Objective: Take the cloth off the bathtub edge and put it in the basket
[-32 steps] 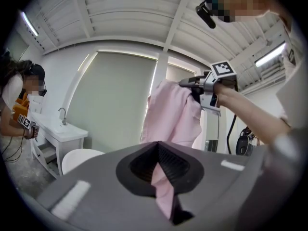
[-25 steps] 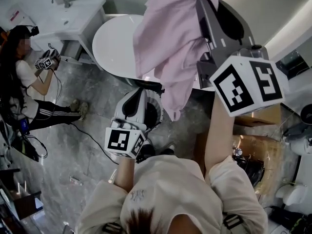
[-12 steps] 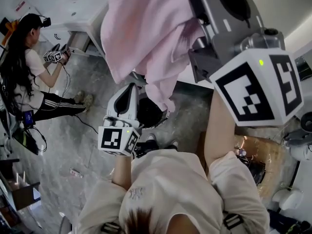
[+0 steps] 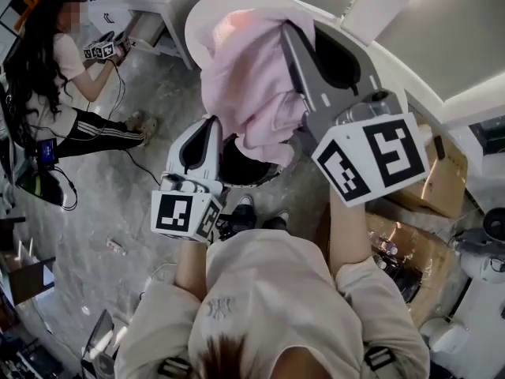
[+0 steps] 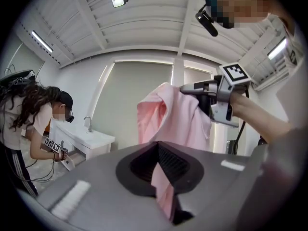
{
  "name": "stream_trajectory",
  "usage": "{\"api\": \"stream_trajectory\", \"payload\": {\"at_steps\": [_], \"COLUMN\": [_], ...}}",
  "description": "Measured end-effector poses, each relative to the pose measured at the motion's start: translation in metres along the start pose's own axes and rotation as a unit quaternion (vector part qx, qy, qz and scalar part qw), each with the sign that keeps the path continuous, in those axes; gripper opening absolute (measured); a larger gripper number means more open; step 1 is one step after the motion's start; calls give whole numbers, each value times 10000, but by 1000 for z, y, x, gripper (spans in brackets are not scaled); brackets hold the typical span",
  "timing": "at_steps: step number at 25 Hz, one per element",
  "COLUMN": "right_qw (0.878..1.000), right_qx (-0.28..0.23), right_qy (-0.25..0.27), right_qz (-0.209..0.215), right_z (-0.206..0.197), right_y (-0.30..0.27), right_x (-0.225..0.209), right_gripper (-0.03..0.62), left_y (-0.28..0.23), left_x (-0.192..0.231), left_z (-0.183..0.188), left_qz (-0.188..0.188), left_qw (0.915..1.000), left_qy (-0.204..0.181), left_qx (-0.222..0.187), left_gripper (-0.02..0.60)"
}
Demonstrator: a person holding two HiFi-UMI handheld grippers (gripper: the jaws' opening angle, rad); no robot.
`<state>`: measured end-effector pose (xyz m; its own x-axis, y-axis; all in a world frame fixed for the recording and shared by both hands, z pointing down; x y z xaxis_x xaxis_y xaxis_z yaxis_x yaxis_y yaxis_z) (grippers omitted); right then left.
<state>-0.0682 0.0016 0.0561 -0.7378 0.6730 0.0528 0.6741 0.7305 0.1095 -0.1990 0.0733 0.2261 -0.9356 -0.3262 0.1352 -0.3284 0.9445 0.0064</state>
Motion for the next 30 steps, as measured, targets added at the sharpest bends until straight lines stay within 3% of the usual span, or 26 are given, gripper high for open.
{"api": "stream_trajectory", "payload": {"at_steps": [6,20,30], "right_qw": [9988,9935,9865], "right_qx": [422,923,1384], "right_qy": [-230,-548,-751], "right_qz": [11,-372,-440], "right_z": [-52,-120,-178], "right_y": [2,10,-8], "right_x": [9,-1,-14], "right_gripper": [41,41,41], "left_y": [4,-1,-33], "left_x": [11,12,27], "left_z": [-6,-20,-41], "left_qz": [67,-77,-158], "left_qw": [9999,9997,9989], "left_qy": [-11,-46,29], "left_qx": [79,212,449], "left_gripper": [2,2,2]}}
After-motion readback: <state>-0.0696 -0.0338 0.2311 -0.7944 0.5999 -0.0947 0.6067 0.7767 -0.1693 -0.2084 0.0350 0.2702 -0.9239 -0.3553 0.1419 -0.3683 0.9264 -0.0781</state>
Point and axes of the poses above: the fingertips, and each gripper's own axes: y backward along the fingers, x to its left, z out of its top, the point moved 3 cm from there along y, backward along the fingers, and after that the axes turned 1 degree about x, right-handed, at the moved point
